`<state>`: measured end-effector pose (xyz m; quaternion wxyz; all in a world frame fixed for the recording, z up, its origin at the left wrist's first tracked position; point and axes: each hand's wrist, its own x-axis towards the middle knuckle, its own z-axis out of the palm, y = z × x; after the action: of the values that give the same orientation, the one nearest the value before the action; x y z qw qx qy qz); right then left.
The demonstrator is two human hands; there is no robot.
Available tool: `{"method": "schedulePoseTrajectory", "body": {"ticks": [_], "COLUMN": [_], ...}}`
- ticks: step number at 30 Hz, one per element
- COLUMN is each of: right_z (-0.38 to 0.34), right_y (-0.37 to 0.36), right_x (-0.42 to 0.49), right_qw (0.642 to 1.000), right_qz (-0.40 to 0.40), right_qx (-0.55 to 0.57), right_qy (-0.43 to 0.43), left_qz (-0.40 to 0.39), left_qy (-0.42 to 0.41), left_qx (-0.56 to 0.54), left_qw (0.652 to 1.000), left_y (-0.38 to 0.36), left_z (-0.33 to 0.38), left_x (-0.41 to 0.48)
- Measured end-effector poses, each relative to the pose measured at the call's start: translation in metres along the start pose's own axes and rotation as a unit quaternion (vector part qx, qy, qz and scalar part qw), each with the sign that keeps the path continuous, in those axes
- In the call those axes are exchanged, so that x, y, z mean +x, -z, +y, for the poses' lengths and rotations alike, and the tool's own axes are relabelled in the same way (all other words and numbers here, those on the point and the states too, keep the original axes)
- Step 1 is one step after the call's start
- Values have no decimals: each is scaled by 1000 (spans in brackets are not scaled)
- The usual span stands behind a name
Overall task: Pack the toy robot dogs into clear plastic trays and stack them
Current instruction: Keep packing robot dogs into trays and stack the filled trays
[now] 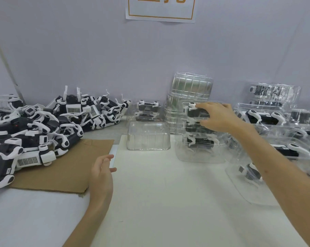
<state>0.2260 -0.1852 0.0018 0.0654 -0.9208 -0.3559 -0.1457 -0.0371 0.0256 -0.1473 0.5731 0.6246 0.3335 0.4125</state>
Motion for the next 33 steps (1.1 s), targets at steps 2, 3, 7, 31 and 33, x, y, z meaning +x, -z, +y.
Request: {"method": "schedulePoseTrajectory", "body": {"ticks": [2,3,7,31,33], "right_z": [1,1,-1,-126,-137], "right_y": [0,0,-1,-58,-78], "right_x": [-1,-1,1,1,16], "right_qw": [1000,1000,1000,979,989], "right_qz": [8,11,20,31,-31], "right_qx": [8,10,-9,131,44], "right_qy": [0,1,-5,155,141], "left_qz": [-2,-2,2,-8,-10], "left_qy": [1,2,3,11,17], "left_qx": [1,0,7,-6,-16], "left_qw": [1000,1000,1000,1000,1000], "left_y": [0,-1,0,1,1], "left_z": [1,1,2,6,7], "left_x": [-1,-1,-2,-3,-4]}}
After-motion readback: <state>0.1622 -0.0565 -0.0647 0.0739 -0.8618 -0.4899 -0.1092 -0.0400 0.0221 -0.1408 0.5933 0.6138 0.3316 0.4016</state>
